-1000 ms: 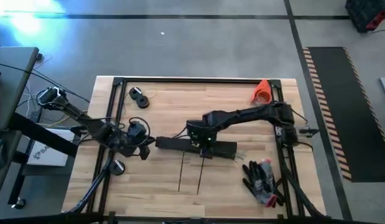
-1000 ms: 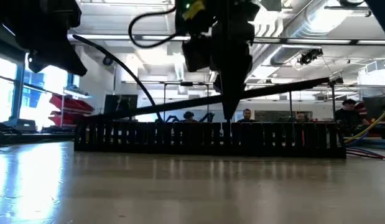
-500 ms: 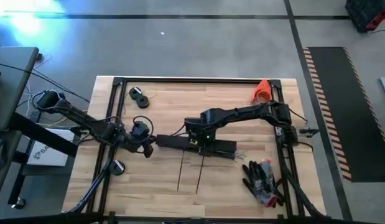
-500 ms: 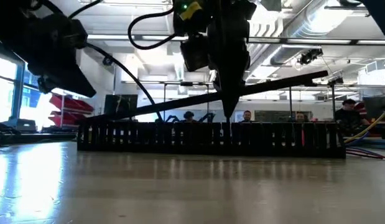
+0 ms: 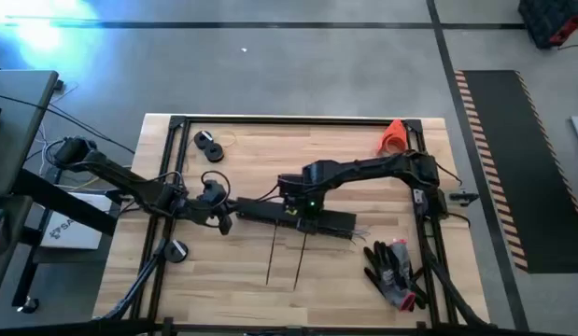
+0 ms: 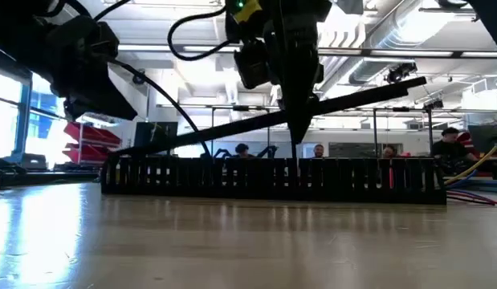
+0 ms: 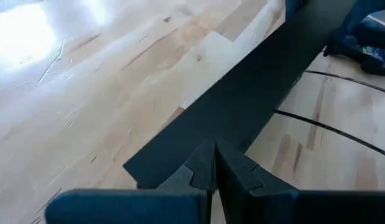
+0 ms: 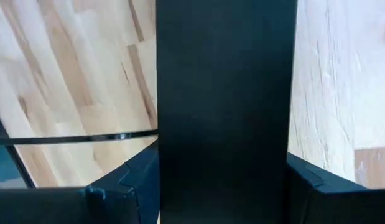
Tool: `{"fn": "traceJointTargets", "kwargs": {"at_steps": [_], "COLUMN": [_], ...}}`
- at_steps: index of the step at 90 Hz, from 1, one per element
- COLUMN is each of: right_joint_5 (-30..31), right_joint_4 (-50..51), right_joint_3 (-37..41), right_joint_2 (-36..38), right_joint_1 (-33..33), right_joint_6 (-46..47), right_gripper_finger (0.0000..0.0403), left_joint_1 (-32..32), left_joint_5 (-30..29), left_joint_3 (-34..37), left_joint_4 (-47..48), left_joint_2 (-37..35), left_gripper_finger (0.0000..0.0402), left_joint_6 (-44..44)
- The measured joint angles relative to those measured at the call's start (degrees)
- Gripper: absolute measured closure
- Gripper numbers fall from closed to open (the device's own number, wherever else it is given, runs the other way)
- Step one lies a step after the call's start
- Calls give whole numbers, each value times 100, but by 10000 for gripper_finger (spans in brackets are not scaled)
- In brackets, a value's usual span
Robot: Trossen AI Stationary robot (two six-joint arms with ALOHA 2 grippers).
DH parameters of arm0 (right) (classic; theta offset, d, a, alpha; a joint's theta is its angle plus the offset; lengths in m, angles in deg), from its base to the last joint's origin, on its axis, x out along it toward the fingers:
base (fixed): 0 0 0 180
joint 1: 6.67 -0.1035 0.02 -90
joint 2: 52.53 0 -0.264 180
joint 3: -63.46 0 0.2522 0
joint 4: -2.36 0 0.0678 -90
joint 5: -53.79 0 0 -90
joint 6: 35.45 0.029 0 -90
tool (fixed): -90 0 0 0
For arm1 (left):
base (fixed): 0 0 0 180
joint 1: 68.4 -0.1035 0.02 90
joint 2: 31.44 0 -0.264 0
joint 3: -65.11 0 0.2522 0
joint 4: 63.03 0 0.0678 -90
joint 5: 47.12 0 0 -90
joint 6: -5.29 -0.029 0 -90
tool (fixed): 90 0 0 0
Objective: Ziptie cables
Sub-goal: Close the black cable duct
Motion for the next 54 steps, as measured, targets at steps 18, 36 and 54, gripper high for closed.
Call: {"fn": "traceJointTargets", "kwargs": {"at_steps": [18,36,54], "right_joint_5": [-77,-184,-380], "right_joint_4": [-210,-500,-523], "right_joint_3": [275,276,278], "right_joint_2": [3,74,80], "right_joint_1": [2,76,116], "right_joint_6": [2,62,63], "right_gripper_finger": [209,210,210], "left_joint_1": [-19,-19,-17], "left_joint_5": [122,289,376], "left_joint_3": [0,-2,-7], "left_joint_4": [19,-137,-147], "left_joint_2": [33,-7,50], "left_gripper_finger": [401,401,401], "left_joint_6": [-35,3,5]}}
